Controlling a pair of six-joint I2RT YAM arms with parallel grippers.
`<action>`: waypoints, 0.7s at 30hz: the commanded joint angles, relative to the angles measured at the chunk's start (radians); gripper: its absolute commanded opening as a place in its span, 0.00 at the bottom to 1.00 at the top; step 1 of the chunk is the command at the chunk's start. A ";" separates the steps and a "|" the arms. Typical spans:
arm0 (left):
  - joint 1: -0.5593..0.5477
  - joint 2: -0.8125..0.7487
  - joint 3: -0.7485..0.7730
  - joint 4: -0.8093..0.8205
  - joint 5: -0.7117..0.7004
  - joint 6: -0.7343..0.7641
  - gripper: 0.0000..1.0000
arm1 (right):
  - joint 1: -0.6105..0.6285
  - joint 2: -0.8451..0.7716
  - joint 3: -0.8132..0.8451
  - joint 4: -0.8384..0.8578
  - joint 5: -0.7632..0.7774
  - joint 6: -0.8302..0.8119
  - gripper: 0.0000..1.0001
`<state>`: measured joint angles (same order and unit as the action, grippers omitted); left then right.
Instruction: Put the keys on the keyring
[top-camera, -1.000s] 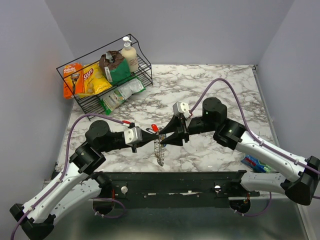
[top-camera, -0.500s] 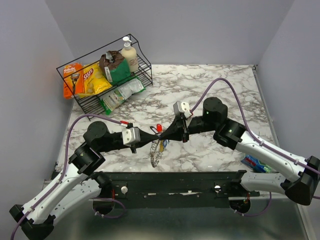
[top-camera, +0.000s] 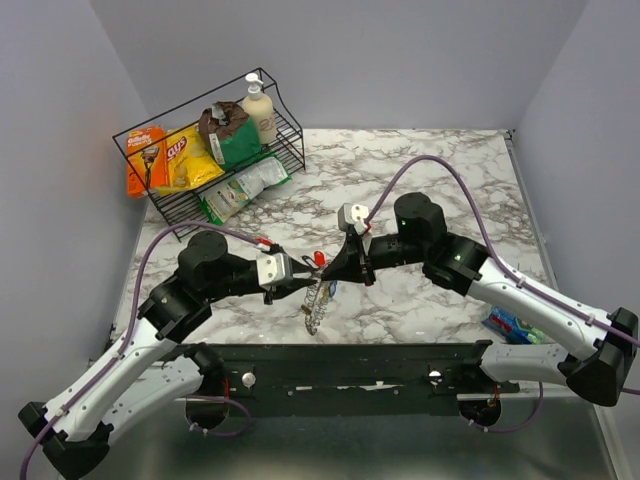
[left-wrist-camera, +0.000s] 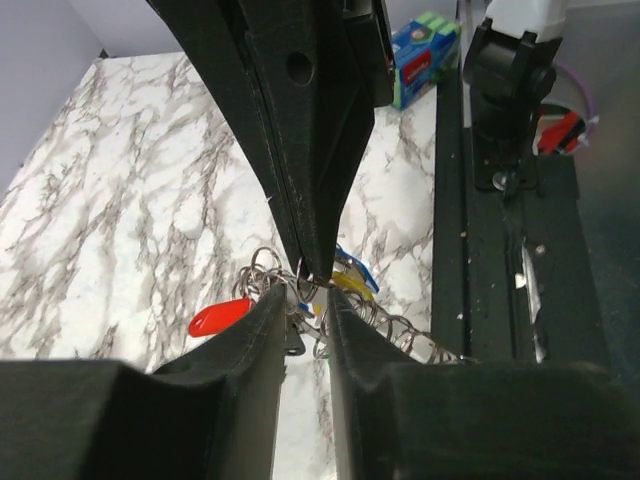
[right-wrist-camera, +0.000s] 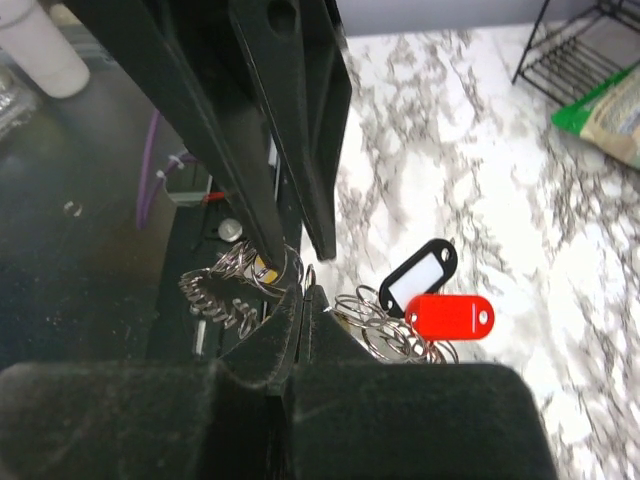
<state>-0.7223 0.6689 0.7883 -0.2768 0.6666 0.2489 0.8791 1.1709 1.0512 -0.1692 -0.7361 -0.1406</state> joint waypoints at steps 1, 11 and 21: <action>-0.006 0.026 0.081 -0.168 0.002 0.096 0.43 | 0.001 0.004 0.066 -0.142 0.069 -0.056 0.00; -0.006 0.164 0.175 -0.306 0.050 0.179 0.53 | 0.003 0.047 0.104 -0.263 0.069 -0.119 0.00; -0.008 0.251 0.118 -0.151 0.030 0.038 0.47 | 0.001 0.095 -0.035 -0.213 0.060 -0.120 0.00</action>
<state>-0.7227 0.9142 0.9466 -0.5266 0.6933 0.3782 0.8787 1.2533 1.0779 -0.4335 -0.6670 -0.2554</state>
